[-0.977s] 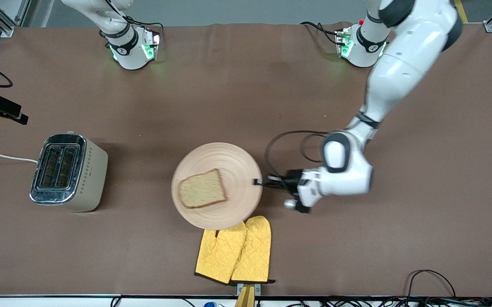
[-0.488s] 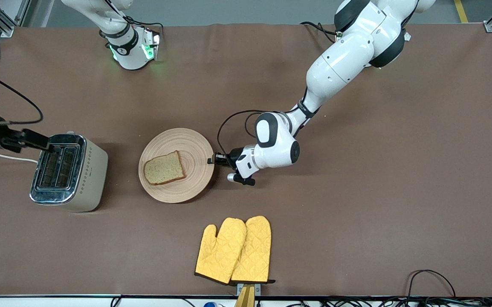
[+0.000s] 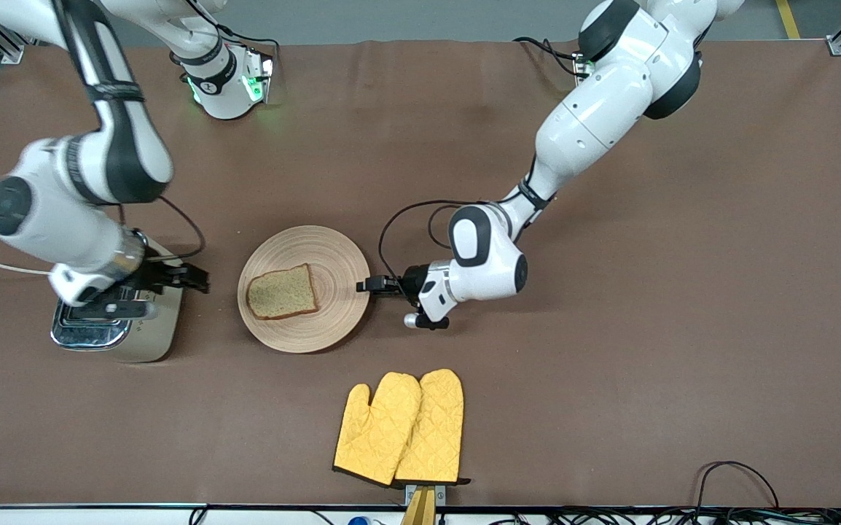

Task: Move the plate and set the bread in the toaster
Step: 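Push the wooden plate with the left gripper toward the toaster, then grasp the bread slice with the right gripper while the left gripper withdraws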

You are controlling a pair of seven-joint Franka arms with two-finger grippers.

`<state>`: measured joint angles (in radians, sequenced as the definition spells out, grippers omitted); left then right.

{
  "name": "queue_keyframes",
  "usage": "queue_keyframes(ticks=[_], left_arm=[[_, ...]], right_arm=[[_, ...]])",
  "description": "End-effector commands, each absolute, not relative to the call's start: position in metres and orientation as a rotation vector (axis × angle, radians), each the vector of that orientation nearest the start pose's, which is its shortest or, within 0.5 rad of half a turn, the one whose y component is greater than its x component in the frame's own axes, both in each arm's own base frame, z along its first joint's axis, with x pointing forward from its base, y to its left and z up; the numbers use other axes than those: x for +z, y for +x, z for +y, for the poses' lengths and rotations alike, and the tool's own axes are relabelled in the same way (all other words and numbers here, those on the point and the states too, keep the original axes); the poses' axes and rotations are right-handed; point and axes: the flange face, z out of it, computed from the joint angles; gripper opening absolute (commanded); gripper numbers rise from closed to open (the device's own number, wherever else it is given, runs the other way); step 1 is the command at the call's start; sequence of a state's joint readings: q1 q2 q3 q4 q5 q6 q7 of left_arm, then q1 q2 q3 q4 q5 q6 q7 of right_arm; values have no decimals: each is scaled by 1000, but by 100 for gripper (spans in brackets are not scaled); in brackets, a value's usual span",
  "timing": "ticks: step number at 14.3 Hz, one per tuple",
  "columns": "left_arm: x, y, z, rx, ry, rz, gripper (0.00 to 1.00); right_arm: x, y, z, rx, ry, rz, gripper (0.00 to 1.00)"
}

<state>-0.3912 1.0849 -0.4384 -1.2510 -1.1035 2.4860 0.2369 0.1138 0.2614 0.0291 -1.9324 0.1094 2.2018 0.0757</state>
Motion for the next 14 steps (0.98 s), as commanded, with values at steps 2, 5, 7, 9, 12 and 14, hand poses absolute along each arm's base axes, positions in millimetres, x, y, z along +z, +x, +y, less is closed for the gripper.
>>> queue_keyframes(ticks=[2,5,7,9,12,14], left_arm=[[164,639,-410,-276,2082,36,100],[178,674,-343,-316,2141,-91,100],[191,692,-293,-323,2215,-170,100],[211,703,-251,-328,2309,-260,100],[238,716,-186,-309,2455,-408,100],[281,720,-167,-255,2593,-542,100]], right_arm=[[301,590,105,-95,-3043,-7,100],[271,585,113,-80,-3049,-23,97],[265,583,114,-56,-3051,-23,74],[265,583,114,-54,-3052,-23,56],[253,582,116,-32,-3053,-24,46],[245,582,117,-21,-3055,-25,45]])
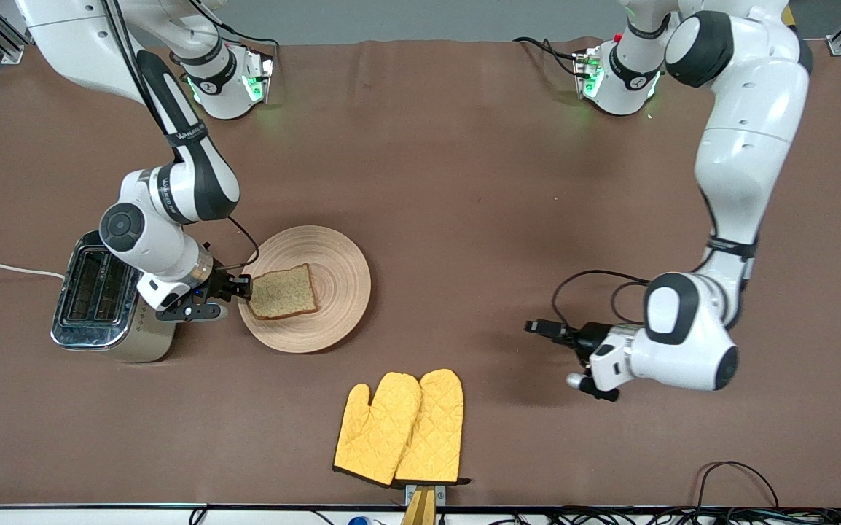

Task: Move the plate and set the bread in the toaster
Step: 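Grasp the bread slice with the right gripper while the left gripper withdraws, then lift the bread with the right gripper over the toaster slot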

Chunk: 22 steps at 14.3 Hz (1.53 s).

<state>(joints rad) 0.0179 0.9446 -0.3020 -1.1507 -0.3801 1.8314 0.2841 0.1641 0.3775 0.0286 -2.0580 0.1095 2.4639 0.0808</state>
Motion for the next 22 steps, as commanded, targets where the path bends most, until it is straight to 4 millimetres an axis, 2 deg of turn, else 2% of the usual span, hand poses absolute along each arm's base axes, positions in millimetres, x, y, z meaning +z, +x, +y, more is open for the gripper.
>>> queue_keyframes(ticks=[1,4,6,10,11,13,14,15,16,18,20,22], left_arm=[[305,722,-162,-219,2659,-597,100],[399,716,-145,-104,2833,-711,100],[459,705,-134,-36,2904,-741,100],[554,663,-116,-55,3009,-767,100],[583,649,-115,-16,3027,-761,100],[636,621,-119,83,3116,-675,100],[656,608,-117,108,3135,-607,100],[665,596,-116,85,3150,-504,100],[664,589,-116,24,3154,-403,100],[668,580,-117,2,3129,-317,100],[672,574,-107,9,3137,-260,100],[664,571,-93,-22,3112,-208,100]], right_arm=[[244,581,121,-15,-3054,-33,45],[238,579,126,4,-3044,-22,45],[238,578,134,1,-3042,-43,44],[226,577,137,1,-3044,-47,42],[224,577,136,8,-3045,-44,42],[217,577,132,21,-3047,-34,42],[217,576,133,23,-3047,-36,42],[217,577,134,21,-3047,-39,41],[216,577,134,23,-3048,-41,39],[212,575,134,30,-3049,-40,34],[212,576,134,21,-3050,-44,22],[212,574,138,35,-3050,-54,6]])
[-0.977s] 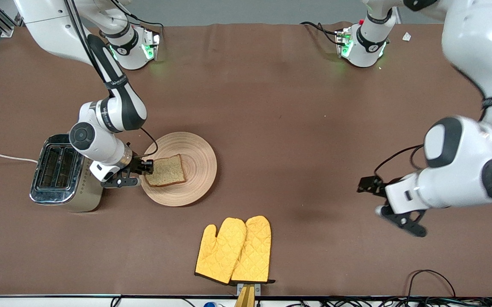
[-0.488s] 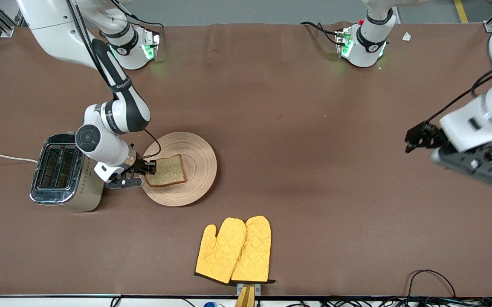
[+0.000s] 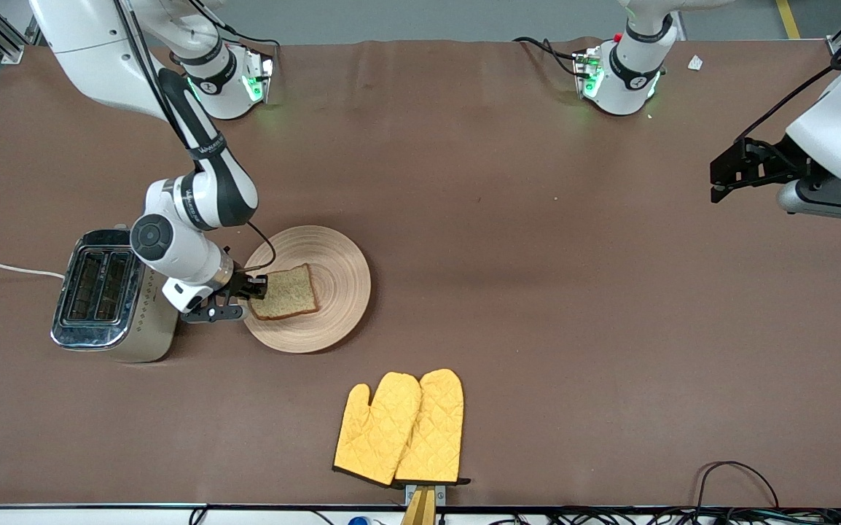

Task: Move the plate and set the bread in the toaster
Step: 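Lift the bread with the right gripper over the toaster slot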

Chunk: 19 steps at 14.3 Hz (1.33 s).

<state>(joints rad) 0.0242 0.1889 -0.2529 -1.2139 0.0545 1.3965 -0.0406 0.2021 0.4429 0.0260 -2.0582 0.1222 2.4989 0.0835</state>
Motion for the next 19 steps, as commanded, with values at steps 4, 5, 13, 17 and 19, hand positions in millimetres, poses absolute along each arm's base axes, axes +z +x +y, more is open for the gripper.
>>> queue_keyframes(ticks=[4,5,13,17,19], left_arm=[[649,537,-76,-93,-3161,139,100],[647,529,-80,-100,-3159,138,100],[640,514,-79,-152,-3162,-51,100],[645,519,-81,-211,-3158,-31,100],[648,520,-86,-225,-3145,-3,100]], right_arm=[[265,597,135,129,-3059,-96,1],[294,608,121,158,-3090,-102,1],[500,645,52,239,-3517,-152,0],[510,650,26,238,-3772,-161,0],[498,648,15,244,-3901,-9,0]])
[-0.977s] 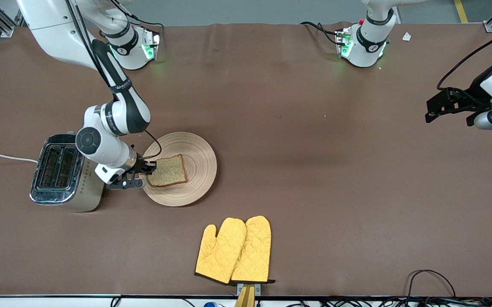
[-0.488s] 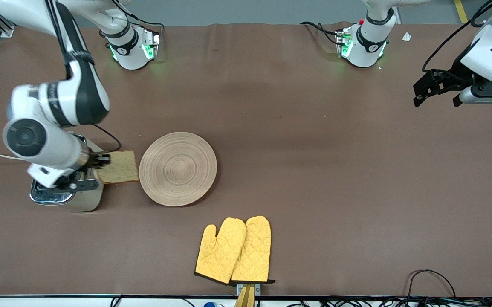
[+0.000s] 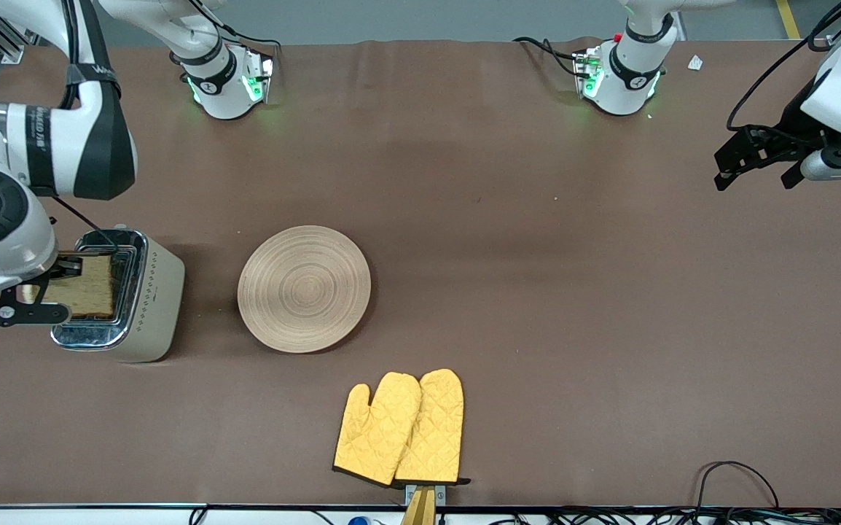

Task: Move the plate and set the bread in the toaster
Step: 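Lower the bread with the right gripper into the toaster slot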

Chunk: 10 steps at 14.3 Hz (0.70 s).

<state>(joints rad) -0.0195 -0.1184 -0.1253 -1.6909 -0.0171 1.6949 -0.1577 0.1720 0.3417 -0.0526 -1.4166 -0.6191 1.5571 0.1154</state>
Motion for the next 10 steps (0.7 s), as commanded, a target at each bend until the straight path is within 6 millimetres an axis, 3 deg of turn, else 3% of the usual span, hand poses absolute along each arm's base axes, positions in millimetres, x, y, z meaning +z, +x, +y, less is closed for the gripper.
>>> queue_keyframes(ticks=[1,6,10], left_arm=[[650,520,-87,-232,-3147,-3,100],[646,523,-86,-213,-3148,-15,100],[652,523,-89,-227,-3148,7,100]], right_arm=[[486,645,18,-156,2349,-22,0],[429,624,54,-157,2260,-133,0],[425,625,59,-139,2250,-119,0]])
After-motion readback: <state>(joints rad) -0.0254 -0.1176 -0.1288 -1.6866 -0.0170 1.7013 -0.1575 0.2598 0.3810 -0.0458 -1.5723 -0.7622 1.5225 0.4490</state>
